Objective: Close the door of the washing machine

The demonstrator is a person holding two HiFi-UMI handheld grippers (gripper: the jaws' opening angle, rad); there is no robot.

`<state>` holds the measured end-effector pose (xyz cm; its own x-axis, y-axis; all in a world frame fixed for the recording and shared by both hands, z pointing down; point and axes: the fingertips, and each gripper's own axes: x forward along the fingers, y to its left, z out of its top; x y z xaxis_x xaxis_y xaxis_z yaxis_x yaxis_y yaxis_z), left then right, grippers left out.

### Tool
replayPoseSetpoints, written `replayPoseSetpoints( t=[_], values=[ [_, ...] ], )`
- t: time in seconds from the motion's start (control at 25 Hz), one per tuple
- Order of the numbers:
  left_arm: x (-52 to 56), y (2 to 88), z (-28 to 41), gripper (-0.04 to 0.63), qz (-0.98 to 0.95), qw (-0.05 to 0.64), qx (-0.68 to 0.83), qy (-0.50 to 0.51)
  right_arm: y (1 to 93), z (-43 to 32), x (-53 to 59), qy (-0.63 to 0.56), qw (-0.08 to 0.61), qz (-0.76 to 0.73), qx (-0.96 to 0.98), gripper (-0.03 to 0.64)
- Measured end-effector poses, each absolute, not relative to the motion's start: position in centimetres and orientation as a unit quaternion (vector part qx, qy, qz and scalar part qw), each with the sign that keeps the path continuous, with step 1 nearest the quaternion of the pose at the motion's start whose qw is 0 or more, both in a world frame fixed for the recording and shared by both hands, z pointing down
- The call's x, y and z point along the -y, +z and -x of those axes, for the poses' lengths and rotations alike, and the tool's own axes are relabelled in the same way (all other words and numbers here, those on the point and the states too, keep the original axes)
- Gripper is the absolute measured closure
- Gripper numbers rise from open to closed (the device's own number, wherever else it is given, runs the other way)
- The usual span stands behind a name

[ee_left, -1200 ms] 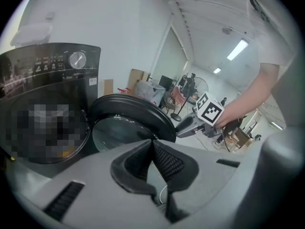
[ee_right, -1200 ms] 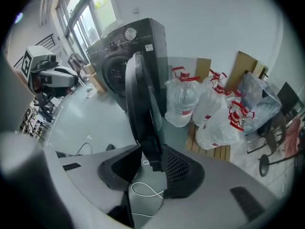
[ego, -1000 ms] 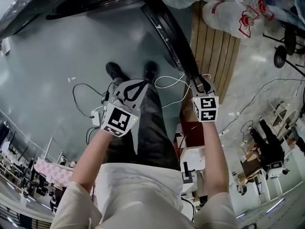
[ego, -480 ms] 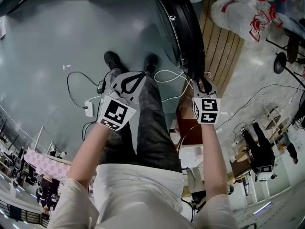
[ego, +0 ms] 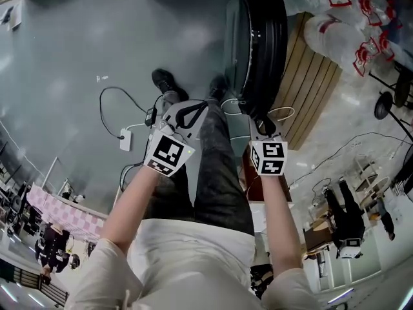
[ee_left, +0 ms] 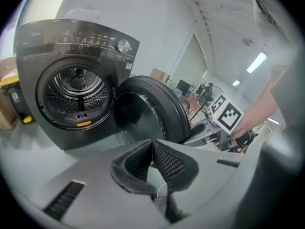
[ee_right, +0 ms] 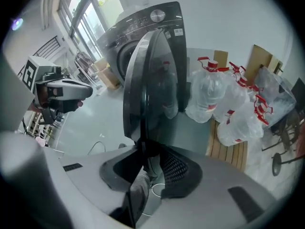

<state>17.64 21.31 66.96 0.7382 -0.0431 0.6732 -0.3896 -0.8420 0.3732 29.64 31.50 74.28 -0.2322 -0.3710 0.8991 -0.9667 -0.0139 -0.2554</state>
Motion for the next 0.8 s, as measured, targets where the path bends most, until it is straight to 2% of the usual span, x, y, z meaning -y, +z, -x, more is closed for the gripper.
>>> replayPoseSetpoints(
  t=[0.8],
  values=[
    [-14.0, 67.7, -6.0, 0.583, -0.885, 0.269, 0.159, 0.344, 74.7, -12.7, -22.3, 0.549, 0.236, -0.499, 0.628, 0.414]
  ],
)
